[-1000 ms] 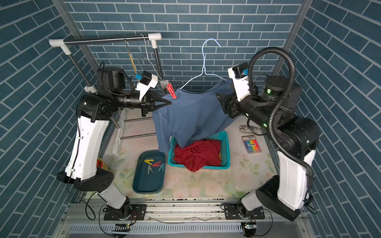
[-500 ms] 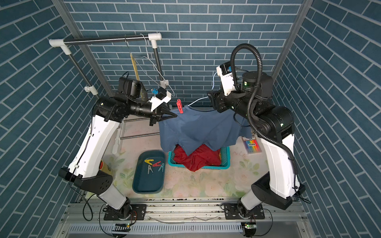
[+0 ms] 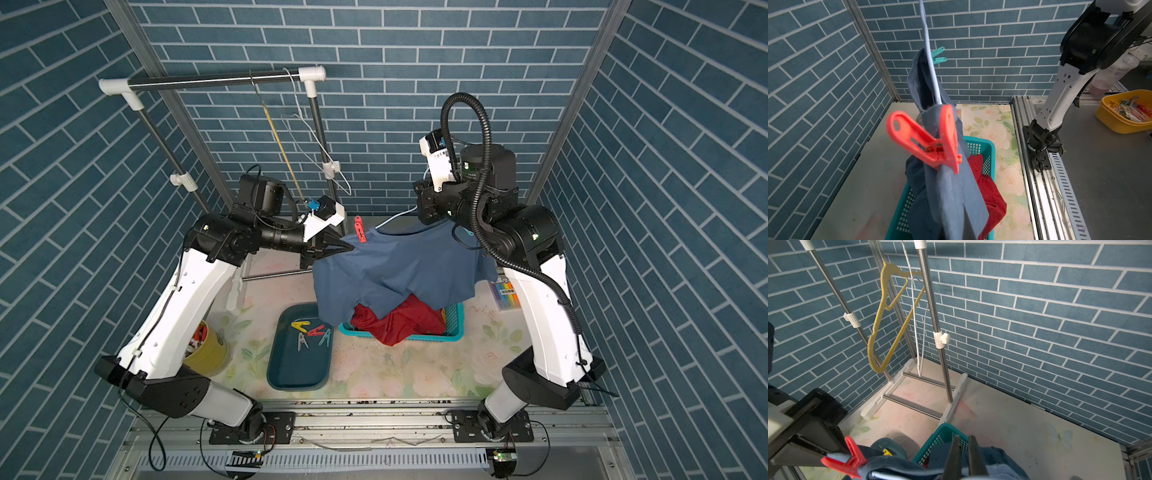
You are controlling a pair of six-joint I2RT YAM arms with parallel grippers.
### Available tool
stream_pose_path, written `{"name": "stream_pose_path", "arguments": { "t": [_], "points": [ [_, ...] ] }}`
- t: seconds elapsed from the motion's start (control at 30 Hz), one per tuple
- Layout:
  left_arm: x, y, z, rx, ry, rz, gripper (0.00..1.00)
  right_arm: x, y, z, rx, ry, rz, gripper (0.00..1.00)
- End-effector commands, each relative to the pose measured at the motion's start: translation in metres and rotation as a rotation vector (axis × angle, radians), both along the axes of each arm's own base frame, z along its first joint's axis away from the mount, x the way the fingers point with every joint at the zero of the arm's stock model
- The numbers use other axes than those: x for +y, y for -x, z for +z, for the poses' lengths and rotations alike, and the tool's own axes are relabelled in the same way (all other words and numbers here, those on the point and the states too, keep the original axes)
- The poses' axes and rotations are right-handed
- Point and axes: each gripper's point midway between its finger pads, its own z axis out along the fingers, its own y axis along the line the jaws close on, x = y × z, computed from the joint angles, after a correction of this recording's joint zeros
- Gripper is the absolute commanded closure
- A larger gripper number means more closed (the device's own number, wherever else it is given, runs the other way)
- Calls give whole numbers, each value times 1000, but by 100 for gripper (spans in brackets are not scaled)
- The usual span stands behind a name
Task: Remove the clothespins securing t-shirts to the hanger
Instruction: Pick up the hanger from the clothes rail, then remove the clothespin from the hanger.
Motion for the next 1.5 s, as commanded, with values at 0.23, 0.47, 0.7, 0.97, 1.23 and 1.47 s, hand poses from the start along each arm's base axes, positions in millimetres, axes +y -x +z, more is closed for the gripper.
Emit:
{"name": "stream_pose_path", "arguments": {
  "t": [0.23, 0.47, 0.7, 0.97, 1.23, 1.47],
  "points": [
    [14, 1, 7, -62, -31, 105, 40, -14, -3, 13, -145, 83, -27, 100],
    [17, -13, 36, -52, 50, 221, 31, -18, -6, 11, -156, 113, -48, 100],
    [-21, -18, 39, -2, 108, 159, 27, -18, -7, 6, -153, 135, -46, 100],
    [-43, -27, 28, 54, 71, 113, 31, -20, -5, 3, -152, 153, -44, 100],
    [-51, -24, 23, 91, 74, 57, 57, -21, -5, 0, -148, 165, -46, 100],
    [-51, -11, 29, 109, 90, 0, 87, -20, -7, -3, -146, 177, -49, 100]
  ]
}}
